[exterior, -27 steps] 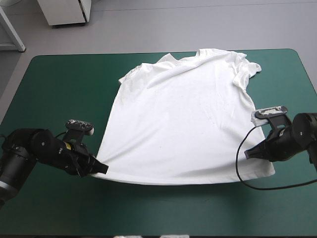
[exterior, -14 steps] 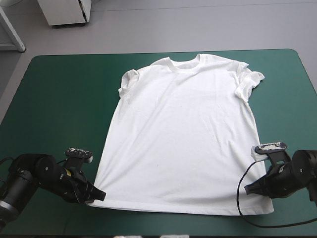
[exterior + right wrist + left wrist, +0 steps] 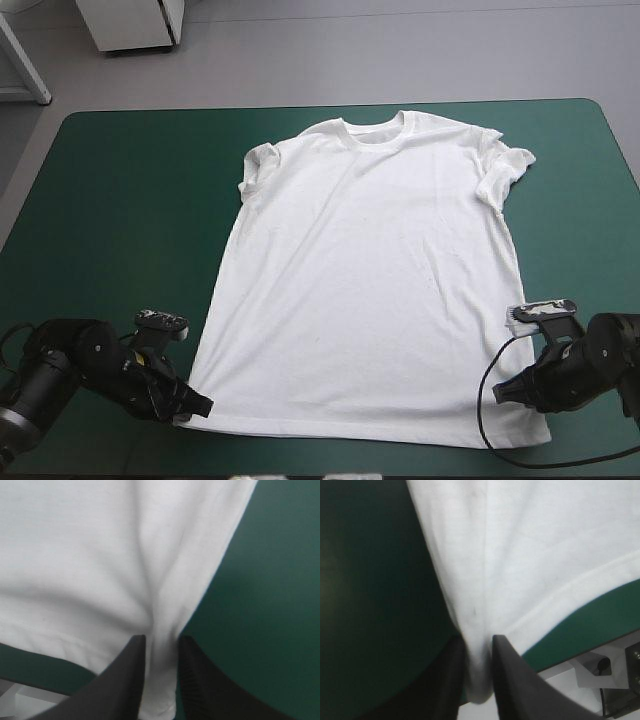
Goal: Fold the cloth
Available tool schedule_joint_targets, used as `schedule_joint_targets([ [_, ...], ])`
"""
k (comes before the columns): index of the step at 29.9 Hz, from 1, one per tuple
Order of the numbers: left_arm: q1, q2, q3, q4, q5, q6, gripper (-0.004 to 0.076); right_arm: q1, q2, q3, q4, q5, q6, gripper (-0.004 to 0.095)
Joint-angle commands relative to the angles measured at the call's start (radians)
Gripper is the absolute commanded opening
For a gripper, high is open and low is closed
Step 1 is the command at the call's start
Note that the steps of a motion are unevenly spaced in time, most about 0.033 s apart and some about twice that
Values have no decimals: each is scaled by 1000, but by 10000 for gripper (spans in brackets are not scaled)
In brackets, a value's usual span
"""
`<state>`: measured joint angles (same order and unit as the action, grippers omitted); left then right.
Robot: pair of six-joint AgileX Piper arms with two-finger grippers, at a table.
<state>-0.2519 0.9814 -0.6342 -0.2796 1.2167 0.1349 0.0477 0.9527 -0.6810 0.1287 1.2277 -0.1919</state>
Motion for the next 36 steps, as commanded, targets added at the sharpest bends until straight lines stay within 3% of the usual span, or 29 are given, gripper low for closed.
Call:
schedule_joint_targets([
  [1, -4, -14, -42, -32, 78, -2, 335, 0, -16, -54, 24, 21, 3, 531],
  [3, -4, -14, -82, -35, 78, -35, 424, 0, -16, -99, 20, 21, 8, 618],
  [5, -4, -11, -167, -22, 65, -37, 452, 0, -14, -162, 9, 21, 8, 615],
  [9, -3, 32, -331, 47, -73, -45, 452, 0, 37, -291, -78, -22, 37, 569],
  [12, -3, 144, -442, 100, -117, -46, 452, 0, 122, -382, -129, -21, 62, 563],
  [23, -3, 584, -777, 168, -246, -12, 452, 0, 439, -644, -129, -73, 62, 563],
  [29, 4, 764, -907, 177, -263, 3, 451, 0, 507, -704, -129, -154, 62, 563],
  [36, 37, 926, -1003, 175, -249, 3, 451, 0, 576, -730, -134, -175, 45, 563],
])
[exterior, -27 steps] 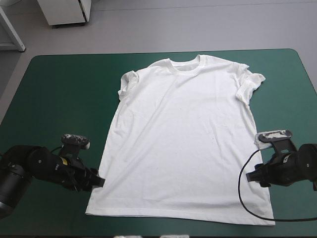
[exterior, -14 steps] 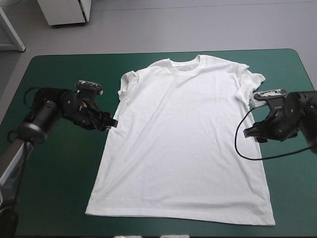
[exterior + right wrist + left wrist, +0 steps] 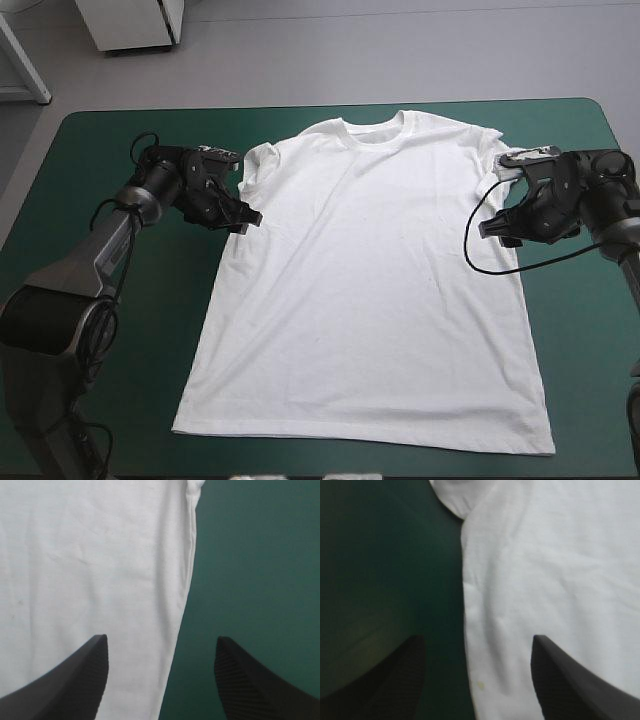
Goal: Fold the cloth
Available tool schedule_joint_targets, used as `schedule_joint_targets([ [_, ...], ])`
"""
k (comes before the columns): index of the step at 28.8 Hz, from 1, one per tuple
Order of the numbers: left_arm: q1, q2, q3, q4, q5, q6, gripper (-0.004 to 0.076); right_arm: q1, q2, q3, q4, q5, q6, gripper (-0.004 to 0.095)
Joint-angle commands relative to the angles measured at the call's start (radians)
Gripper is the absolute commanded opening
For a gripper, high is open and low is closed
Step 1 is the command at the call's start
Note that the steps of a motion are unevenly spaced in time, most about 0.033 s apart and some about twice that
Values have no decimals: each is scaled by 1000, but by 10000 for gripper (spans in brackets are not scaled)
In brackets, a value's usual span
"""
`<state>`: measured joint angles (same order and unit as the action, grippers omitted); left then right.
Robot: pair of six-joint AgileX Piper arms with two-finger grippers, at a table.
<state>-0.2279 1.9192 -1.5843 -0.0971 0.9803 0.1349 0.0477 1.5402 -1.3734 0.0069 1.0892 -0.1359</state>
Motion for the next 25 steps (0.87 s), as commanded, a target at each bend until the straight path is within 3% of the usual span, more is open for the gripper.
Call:
schedule_joint_targets([
  [1, 13, -2, -58, -7, -12, 0, 447, 0, -2, -41, -12, -39, -11, 563],
  [11, 13, 63, -60, 3, 14, 4, 335, 0, 75, -85, -14, -56, -15, 563],
  [13, 11, 67, -60, -16, 21, 15, 271, 0, 83, -93, -16, -62, -15, 563],
  [18, 9, 79, -60, -27, 50, 19, -8, 0, 112, -111, -16, -74, -15, 563],
  [25, -11, 80, -60, -25, 65, 21, -9, 0, 199, -130, -16, -92, -15, 563],
])
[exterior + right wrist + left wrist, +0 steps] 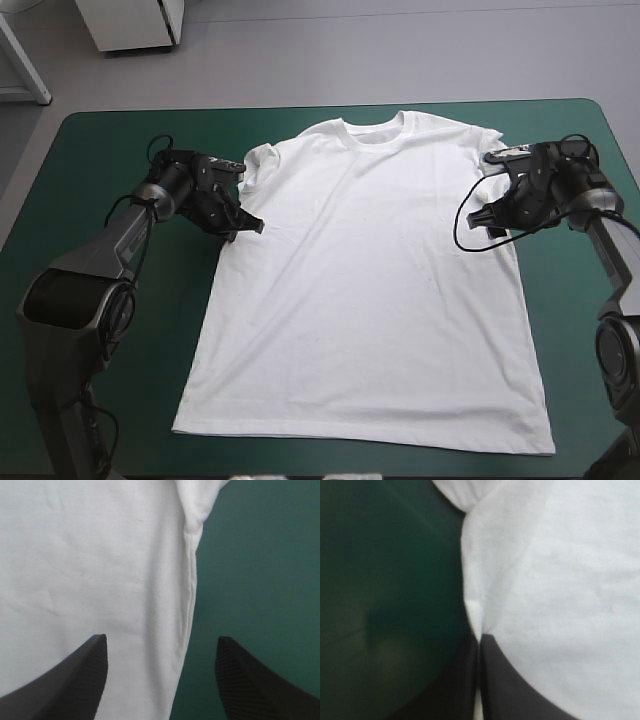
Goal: Fold the cloth
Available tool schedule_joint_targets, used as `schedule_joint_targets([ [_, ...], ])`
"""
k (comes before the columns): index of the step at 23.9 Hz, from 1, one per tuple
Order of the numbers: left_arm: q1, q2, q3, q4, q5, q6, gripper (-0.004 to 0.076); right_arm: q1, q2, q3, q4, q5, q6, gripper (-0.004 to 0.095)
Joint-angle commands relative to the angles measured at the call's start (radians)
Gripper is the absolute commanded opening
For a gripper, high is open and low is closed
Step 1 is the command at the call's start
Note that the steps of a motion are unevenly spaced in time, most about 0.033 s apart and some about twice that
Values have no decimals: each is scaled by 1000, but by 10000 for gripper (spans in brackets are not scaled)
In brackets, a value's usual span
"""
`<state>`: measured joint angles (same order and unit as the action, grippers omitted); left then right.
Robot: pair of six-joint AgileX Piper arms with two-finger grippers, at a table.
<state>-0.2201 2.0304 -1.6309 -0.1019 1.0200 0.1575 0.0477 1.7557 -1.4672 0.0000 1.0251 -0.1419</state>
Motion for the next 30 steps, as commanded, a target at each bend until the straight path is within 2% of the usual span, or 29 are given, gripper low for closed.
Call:
schedule_joint_targets([
  [1, -25, -31, -13, -18, 28, -2, -9, 0, 9, -41, -12, -32, -9, 563],
  [12, -39, -33, -13, -32, 49, 25, -9, -16, 199, -132, -14, -38, 0, 560],
  [13, -39, -35, -13, -30, 50, 25, -9, -20, 207, -132, -10, -24, 3, 531],
  [15, -39, -35, -13, -29, 52, 25, -9, -23, 214, -132, -9, -13, 6, 400],
  [20, -39, -35, -13, -23, 56, 37, -9, -23, 216, -132, 0, -12, -1, -5],
  [24, -36, -47, -28, -23, 55, 37, -9, -23, 216, -139, 12, -10, -1, -17],
  [30, -35, -130, -102, 30, 86, 37, -9, -23, 198, -247, 33, 101, -1, -17],
])
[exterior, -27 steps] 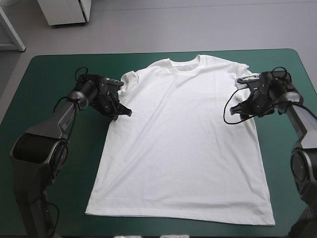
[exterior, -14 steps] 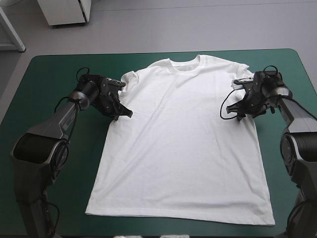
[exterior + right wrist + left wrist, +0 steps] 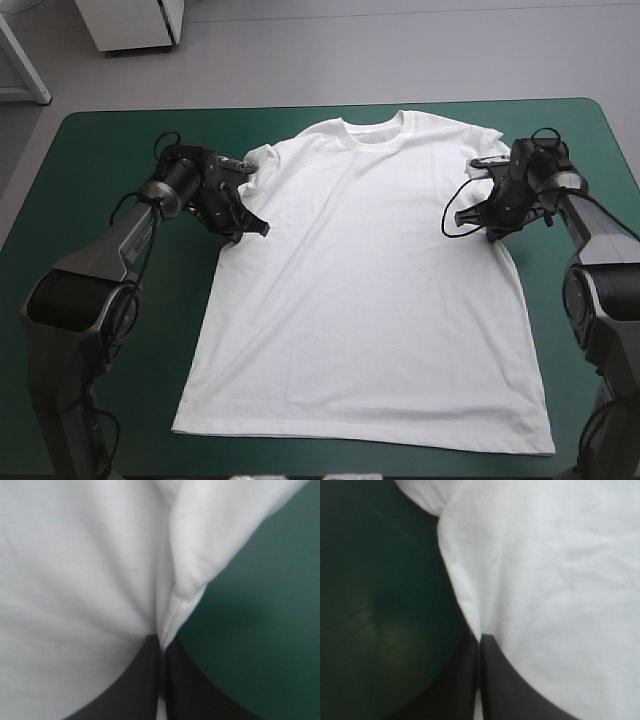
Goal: Fold the cloth
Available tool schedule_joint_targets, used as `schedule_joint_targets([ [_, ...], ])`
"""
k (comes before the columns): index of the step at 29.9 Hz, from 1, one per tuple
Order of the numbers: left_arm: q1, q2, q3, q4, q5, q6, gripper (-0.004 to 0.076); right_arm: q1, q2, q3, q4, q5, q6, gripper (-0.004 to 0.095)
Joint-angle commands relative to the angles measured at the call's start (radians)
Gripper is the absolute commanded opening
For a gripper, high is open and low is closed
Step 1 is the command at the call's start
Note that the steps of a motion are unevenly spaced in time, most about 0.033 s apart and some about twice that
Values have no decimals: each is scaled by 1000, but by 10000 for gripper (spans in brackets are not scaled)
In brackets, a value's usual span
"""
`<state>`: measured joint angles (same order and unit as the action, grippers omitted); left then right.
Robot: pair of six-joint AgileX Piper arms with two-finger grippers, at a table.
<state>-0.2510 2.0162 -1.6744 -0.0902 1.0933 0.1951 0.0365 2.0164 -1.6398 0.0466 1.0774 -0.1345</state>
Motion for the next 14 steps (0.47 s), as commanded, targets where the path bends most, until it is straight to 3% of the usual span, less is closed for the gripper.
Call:
schedule_joint_targets([
  [1, -4, -136, -68, 29, 15, -1, -9, -12, -76, -94, -12, 58, -8, -17],
  [14, -4, -402, -120, 154, 43, -45, -9, -12, -351, -149, -14, 105, -8, -17],
])
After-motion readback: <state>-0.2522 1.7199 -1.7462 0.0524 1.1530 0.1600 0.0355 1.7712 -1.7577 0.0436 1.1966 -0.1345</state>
